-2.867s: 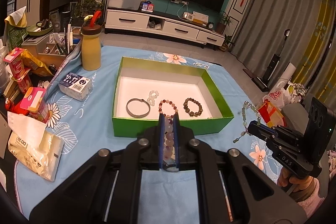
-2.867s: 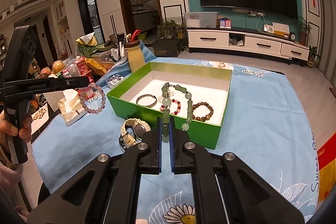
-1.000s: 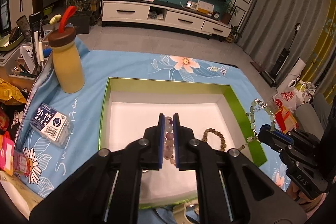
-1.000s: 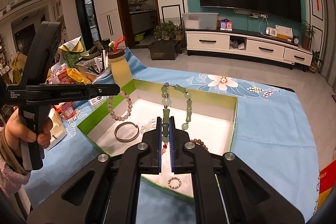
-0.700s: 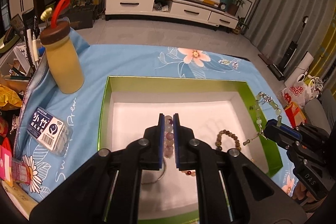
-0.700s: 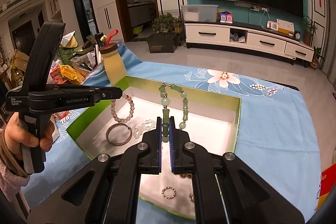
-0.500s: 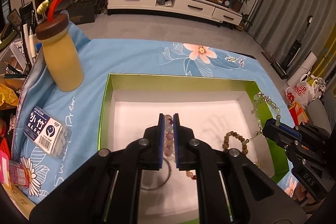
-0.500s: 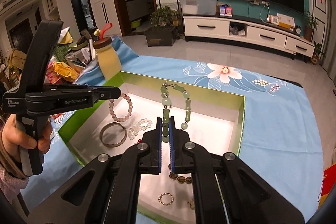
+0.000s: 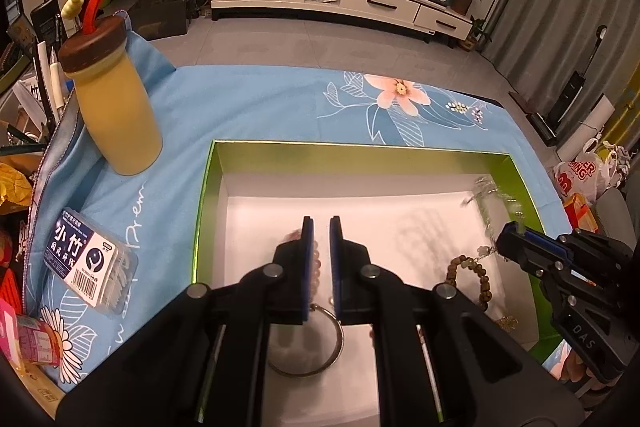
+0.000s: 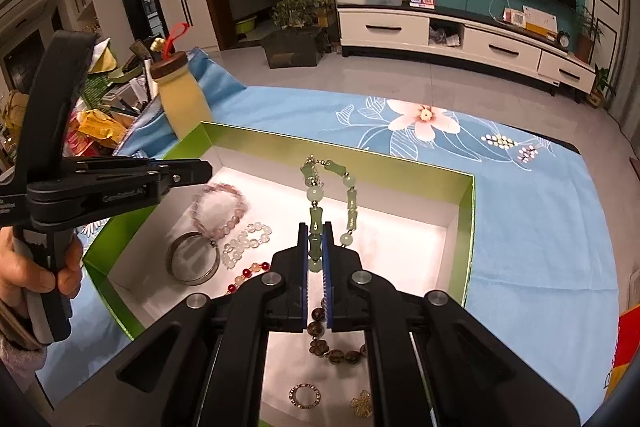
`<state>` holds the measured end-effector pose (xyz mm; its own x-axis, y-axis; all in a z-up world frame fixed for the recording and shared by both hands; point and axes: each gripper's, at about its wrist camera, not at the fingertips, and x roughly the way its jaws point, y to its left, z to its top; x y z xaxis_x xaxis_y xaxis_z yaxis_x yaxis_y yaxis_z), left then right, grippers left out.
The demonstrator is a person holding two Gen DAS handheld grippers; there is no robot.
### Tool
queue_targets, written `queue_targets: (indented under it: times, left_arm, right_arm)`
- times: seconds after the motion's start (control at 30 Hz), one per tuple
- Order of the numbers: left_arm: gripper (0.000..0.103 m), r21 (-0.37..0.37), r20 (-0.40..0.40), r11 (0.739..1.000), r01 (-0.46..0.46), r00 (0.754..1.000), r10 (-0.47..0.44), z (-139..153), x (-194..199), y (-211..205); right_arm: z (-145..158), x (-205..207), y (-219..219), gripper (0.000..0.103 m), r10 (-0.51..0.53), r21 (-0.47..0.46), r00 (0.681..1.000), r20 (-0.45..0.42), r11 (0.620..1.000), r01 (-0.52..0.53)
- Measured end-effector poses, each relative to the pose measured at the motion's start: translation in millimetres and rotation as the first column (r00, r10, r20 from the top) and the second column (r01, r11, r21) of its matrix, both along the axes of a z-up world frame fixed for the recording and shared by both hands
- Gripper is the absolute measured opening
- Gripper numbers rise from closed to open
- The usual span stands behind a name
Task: Organize jewelry
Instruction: 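Lower the pink and jade bracelets into the box and open both tools, then withdraw both tools from the box toward the two watches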
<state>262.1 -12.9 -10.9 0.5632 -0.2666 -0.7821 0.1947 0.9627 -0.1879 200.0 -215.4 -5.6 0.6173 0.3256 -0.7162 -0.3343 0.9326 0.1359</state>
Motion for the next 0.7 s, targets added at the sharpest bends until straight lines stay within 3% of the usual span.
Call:
queue_targets:
  times: [0.13,0.2,0.27,0.33,0.4,0.47,0.57,0.7]
  left_arm:
    - [0.008,0.012,0.003,1.0,-0.006,1.0,0.006,1,0,-2]
    - [0.015,0.008,0.001,1.0,-0.011,1.0,0.011,1,-1,0]
    - [0.038,0.005,0.004,1.0,-0.016,1.0,0.016,3,-4,2]
    - [0.048,0.01,0.014,1.0,-0.022,1.0,0.022,6,-8,4]
    - [0.053,0.006,0.026,1.0,-0.024,0.999,0.023,11,-12,5]
    - [0.067,0.002,0.042,1.0,-0.031,0.999,0.031,17,-19,6]
    - [0.078,-0.009,0.059,0.999,-0.035,0.998,0.035,24,-29,9]
    - [0.084,-0.024,0.072,0.999,-0.041,0.996,0.042,32,-47,14]
  right_arm:
    - [-1,7,1,0.006,-0.016,-0.006,1.0,-0.016,1.0,0.016]
    - [0,8,1,0.007,-0.028,-0.004,1.0,-0.015,1.0,0.028]
    - [0,7,-2,0.022,-0.038,0.01,0.999,-0.018,0.999,0.039]
    - [1,4,-6,0.034,-0.05,0.015,0.999,-0.012,0.999,0.051]
    - [1,0,-12,0.037,-0.062,0.025,0.998,-0.01,0.998,0.063]
    - [2,-4,-16,0.038,-0.067,0.037,0.998,-0.011,0.997,0.068]
    - [5,-16,-27,0.041,-0.076,0.069,0.997,-0.003,0.995,0.076]
    - [11,-35,-37,0.048,-0.083,0.109,0.997,0.011,0.991,0.081]
